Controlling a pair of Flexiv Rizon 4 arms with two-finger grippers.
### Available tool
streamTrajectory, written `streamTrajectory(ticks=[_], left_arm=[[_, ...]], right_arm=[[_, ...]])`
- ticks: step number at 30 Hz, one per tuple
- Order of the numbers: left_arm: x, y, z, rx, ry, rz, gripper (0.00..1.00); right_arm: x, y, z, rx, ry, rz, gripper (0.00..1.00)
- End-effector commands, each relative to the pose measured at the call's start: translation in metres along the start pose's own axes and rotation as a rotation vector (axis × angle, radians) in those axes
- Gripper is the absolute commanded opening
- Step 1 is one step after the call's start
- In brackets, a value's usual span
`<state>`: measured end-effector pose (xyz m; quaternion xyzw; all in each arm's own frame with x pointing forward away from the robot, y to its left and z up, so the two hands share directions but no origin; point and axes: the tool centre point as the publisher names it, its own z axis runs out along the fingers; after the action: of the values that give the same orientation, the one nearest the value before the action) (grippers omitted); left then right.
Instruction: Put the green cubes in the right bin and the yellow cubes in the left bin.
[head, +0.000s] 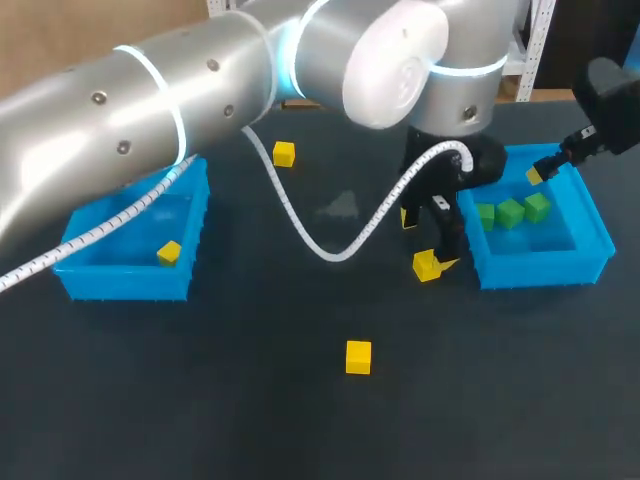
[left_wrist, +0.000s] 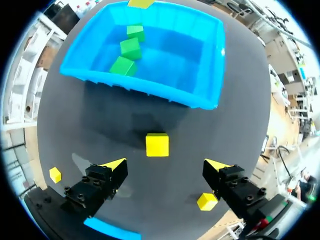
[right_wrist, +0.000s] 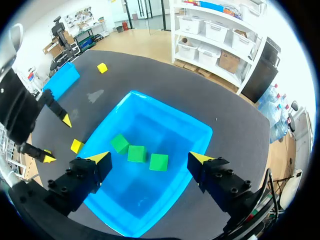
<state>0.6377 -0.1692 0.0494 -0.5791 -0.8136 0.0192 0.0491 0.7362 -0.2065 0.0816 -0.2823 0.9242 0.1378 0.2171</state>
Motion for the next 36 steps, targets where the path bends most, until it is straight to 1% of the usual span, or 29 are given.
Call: streamTrajectory(ticks=[1, 5, 9, 13, 20, 26, 30, 34, 35, 36], left_arm=[[-0.001, 0.003, 0.016, -0.013, -0.006, -0.024, 1.0], [0.001, 0.005, 0.026, -0.019, -0.015, -0.059, 1.0], [-0.002, 0.011, 0.035, -0.033, -0.021, -0.079, 1.0], [-0.004, 0.019, 0.038, -0.044, -0.024, -0.097, 1.0], [-0.008, 0.027, 0.042, -0.065, -0.018, -0.102, 1.0], [-0.013, 0.029, 0.045, -0.07, -0.007, -0.106, 1.0], [-0.017, 0.03, 0.047, -0.074, 0.004, -0.088, 1.0], [-0.022, 0.03, 0.049, -0.072, -0.001, -0.079, 1.0], [-0.023, 0.03, 0.049, -0.06, -0.014, -0.082, 1.0], [-0.024, 0.03, 0.049, -0.06, -0.018, -0.086, 0.65]], right_arm=[[0.001, 0.0, 0.0, 0.001, -0.002, 0.0, 1.0], [0.001, 0.0, 0.0, 0.001, -0.002, 0.0, 1.0], [0.001, 0.0, 0.0, 0.001, -0.002, 0.0, 1.0], [0.001, 0.0, 0.0, 0.001, -0.002, 0.0, 1.0], [0.001, 0.0, 0.0, 0.001, -0.002, 0.0, 1.0], [0.001, 0.0, 0.0, 0.001, -0.002, 0.0, 1.0], [0.001, 0.0, 0.0, 0.001, -0.002, 0.0, 1.0], [0.001, 0.0, 0.0, 0.001, -0.002, 0.0, 1.0], [0.001, 0.0, 0.0, 0.001, -0.002, 0.0, 1.0], [0.001, 0.0, 0.0, 0.001, -0.002, 0.0, 1.0]])
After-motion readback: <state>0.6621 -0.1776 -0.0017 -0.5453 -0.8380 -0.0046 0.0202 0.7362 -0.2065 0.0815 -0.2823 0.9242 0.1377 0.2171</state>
